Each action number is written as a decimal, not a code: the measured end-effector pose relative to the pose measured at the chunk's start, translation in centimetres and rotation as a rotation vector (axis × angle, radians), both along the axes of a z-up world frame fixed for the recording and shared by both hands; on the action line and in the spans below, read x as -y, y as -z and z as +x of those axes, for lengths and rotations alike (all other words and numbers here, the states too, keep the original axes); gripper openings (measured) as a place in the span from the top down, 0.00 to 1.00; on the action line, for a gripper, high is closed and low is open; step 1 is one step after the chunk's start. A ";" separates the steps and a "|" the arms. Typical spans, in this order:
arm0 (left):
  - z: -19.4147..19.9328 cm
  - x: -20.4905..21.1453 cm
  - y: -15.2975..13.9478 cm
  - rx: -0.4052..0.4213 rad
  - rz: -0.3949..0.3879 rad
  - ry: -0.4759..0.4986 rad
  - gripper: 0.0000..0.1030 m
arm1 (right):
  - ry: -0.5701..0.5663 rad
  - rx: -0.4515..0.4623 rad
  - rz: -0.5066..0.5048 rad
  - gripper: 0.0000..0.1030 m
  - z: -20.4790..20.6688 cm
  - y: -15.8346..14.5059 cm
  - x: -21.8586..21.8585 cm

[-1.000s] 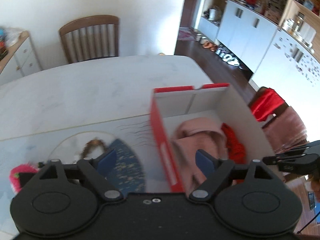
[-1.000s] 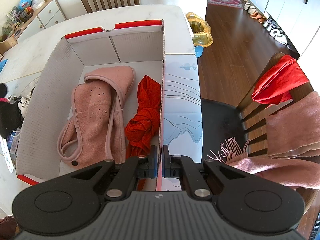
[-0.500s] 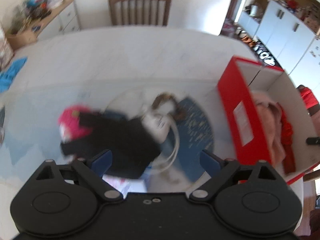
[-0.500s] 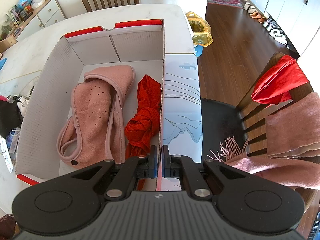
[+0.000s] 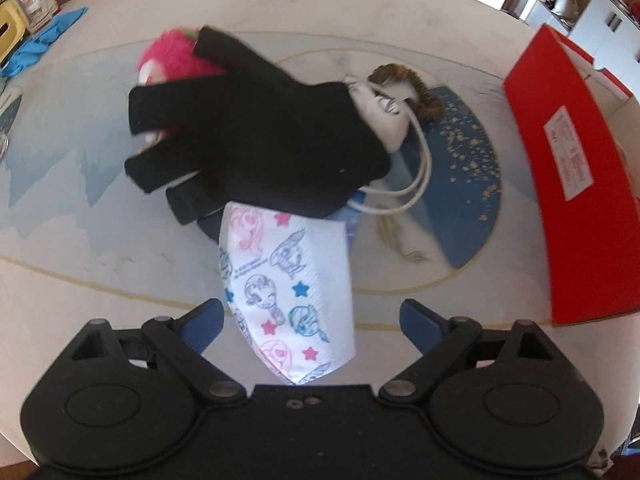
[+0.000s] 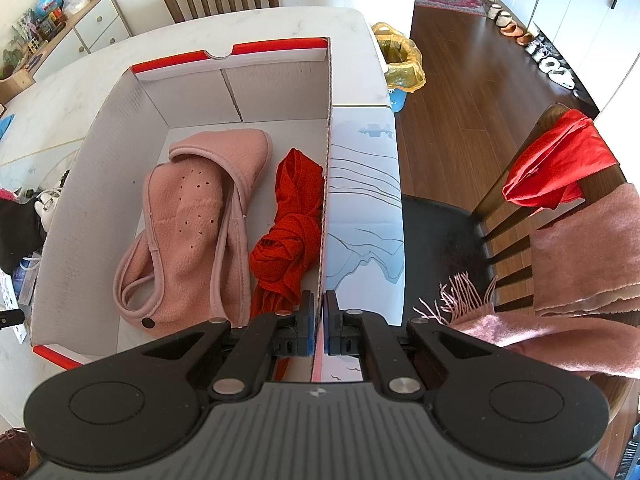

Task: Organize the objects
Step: 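Move the left tool back to the pile toward the white patterned mask, then grasp the white patterned mask with the left tool and lift it, then carry the white mask into the box onto the pink item and open the left tool, then move the left tool back to the pile toward the black cloth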

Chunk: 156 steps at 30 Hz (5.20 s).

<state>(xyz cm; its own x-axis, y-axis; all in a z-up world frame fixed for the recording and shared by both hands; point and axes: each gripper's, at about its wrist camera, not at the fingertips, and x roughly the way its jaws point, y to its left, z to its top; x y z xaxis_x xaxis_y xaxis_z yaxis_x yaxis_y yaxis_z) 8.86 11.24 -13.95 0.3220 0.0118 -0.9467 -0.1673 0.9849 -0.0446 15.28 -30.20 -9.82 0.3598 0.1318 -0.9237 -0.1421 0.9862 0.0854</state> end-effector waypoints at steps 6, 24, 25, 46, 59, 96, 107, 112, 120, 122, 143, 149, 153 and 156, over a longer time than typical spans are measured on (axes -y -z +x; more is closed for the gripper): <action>-0.2 -0.9 1.2 -0.009 -0.014 -0.051 0.13 | -0.003 0.000 -0.004 0.97 0.0 -0.1 -0.1; -0.5 -0.8 -0.1 -0.008 0.010 -0.031 0.85 | -0.005 0.001 -0.010 0.97 0.1 -0.1 -0.2; -0.6 -0.7 -0.3 -0.006 0.009 -0.027 0.87 | -0.005 0.001 -0.010 0.97 0.1 -0.1 -0.2; 1.4 8.1 -9.0 0.123 -0.089 0.233 0.89 | -0.001 0.008 -0.002 0.97 0.1 -0.1 -0.2; 4.3 14.9 -11.9 0.161 -0.109 0.407 0.88 | 0.002 0.009 0.001 0.97 0.0 -0.2 -0.2; 10.7 28.9 -2.1 -0.033 0.063 0.705 0.76 | 0.006 0.005 0.009 0.97 0.2 -0.1 -0.3; 10.6 28.8 -1.3 -0.049 0.038 0.709 0.66 | 0.006 0.006 0.010 0.97 0.2 -0.1 -0.3; 10.4 28.4 -1.5 -0.039 0.018 0.695 0.53 | 0.006 0.005 0.010 0.97 0.2 -0.1 -0.3; 9.9 27.8 -2.5 -0.002 -0.010 0.684 0.37 | 0.006 0.005 0.010 0.97 0.2 -0.1 -0.3; 9.9 27.5 -3.0 0.006 -0.029 0.673 0.29 | 0.006 0.005 0.010 0.97 0.2 -0.1 -0.3; 7.6 21.9 -10.0 0.150 -0.090 0.580 0.25 | 0.004 0.004 0.008 0.97 0.2 0.0 -0.3; 7.1 18.1 -11.2 0.191 -0.075 0.505 0.14 | 0.007 0.003 0.011 0.97 0.2 0.0 -0.3; 6.8 15.2 -11.2 0.198 -0.049 0.434 0.11 | 0.006 0.003 0.011 0.97 0.2 0.0 -0.3; 6.7 12.8 -11.1 0.196 -0.050 0.361 0.10 | 0.006 0.003 0.011 0.97 0.2 0.0 -0.3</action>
